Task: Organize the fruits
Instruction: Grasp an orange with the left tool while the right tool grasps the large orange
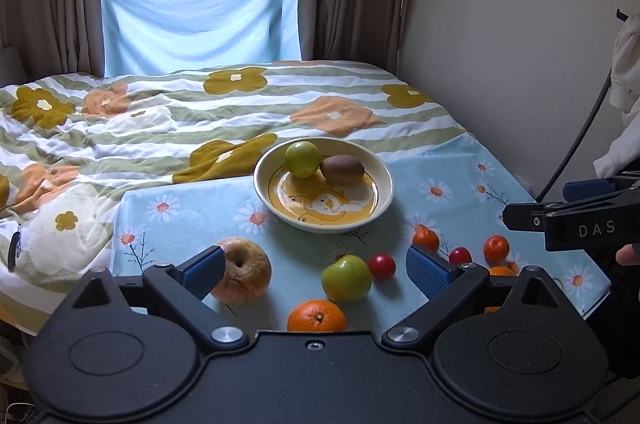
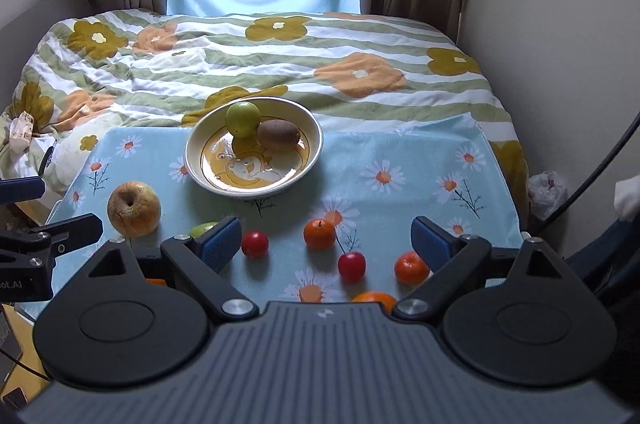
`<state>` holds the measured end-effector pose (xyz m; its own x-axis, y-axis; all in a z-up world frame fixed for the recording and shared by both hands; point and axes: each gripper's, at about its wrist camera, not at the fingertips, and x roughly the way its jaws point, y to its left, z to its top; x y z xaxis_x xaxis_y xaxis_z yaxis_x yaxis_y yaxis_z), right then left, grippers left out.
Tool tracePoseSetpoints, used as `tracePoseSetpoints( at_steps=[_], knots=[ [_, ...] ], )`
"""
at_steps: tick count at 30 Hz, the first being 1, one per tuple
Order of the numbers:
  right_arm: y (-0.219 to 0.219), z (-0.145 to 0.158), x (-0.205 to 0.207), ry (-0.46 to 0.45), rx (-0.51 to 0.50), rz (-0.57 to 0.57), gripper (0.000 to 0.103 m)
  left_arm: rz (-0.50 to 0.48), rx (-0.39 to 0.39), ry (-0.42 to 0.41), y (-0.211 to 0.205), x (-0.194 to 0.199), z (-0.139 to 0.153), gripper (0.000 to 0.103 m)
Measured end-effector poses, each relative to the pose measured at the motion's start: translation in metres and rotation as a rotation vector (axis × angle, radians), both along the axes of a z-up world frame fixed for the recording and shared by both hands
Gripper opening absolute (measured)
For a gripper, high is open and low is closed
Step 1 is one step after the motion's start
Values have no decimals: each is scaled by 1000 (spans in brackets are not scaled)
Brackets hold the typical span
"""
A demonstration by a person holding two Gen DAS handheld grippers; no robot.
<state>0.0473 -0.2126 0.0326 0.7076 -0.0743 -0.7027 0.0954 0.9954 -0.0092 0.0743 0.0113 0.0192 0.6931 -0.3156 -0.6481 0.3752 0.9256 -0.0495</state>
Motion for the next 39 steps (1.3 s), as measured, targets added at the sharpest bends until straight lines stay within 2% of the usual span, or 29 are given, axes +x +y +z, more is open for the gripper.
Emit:
tracePoseSetpoints(
  at_steps=[8,11,13,16,22,28,35,38,39],
  knots=[
    [-25,-32,-23,34,12,11,103,65,33,41,-15,-21,-30,100],
    [-38,-51,-28,48,39,34,103,102,43,53,-22,-24,-47,100],
    [-41,-64,-30,66,23,51,103,126,52,58,-27,-24,-58,100],
    [-46,-80,-33,93,7,70,103,171,66,68,-32,-23,-74,100],
    [-60,-109,-32,102,65,112,103,226,108,64,-43,-13,-102,100],
    [-65,-128,-22,99,50,122,103,268,127,46,-49,6,-121,98],
    [-68,-142,-14,111,82,136,103,269,158,53,-56,19,-134,84],
    [-68,-144,-13,111,87,139,103,267,160,60,-57,22,-136,73],
    [-68,-144,-13,112,87,140,103,266,159,65,-57,22,-136,65]
  ],
)
